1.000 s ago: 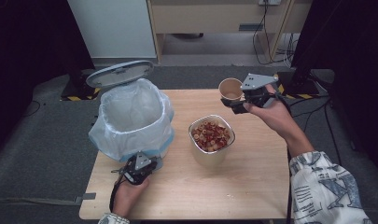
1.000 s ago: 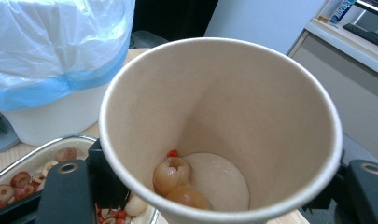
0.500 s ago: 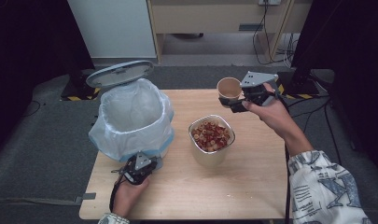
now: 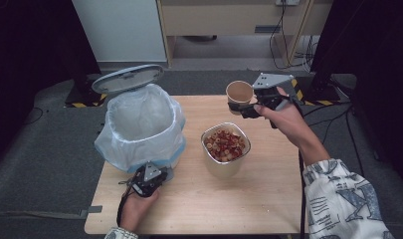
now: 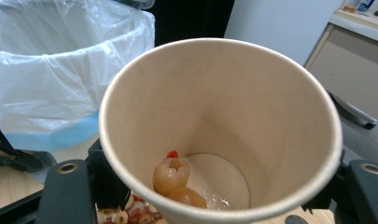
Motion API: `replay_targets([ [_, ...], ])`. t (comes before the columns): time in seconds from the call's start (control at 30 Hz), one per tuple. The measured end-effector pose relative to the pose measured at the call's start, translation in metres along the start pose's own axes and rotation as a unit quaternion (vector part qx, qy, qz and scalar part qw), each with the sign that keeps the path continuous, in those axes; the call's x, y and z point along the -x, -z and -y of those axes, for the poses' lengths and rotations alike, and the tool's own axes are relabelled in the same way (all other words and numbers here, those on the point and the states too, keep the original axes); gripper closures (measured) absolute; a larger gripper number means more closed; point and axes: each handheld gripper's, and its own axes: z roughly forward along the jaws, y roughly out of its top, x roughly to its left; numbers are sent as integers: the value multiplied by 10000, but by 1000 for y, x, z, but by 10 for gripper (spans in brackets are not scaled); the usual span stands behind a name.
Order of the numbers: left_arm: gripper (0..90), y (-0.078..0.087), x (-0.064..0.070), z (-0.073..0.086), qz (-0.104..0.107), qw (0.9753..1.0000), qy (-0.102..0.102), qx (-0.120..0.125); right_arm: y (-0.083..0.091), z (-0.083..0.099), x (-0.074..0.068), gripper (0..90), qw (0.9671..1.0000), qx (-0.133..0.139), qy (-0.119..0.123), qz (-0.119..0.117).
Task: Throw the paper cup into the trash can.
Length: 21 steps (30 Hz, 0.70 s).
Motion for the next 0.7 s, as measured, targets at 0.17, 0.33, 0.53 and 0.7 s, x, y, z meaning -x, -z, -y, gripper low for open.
replay_targets([
  [0.17,895,0,0,0,-3,10000,-2,-2,-8,-11,-7,282,9999,-6,-86,-122],
  [0.33,895,0,0,0,-10,10000,-6,-5,-18,-24,-16,282,9995,27,-151,-258],
  [0.53,895,0,0,0,-10,10000,-21,-16,-30,-39,-28,281,9989,67,-185,-436],
  [0.7,895,0,0,0,-11,10000,-21,-18,-41,-52,-39,281,9981,91,-196,-574],
])
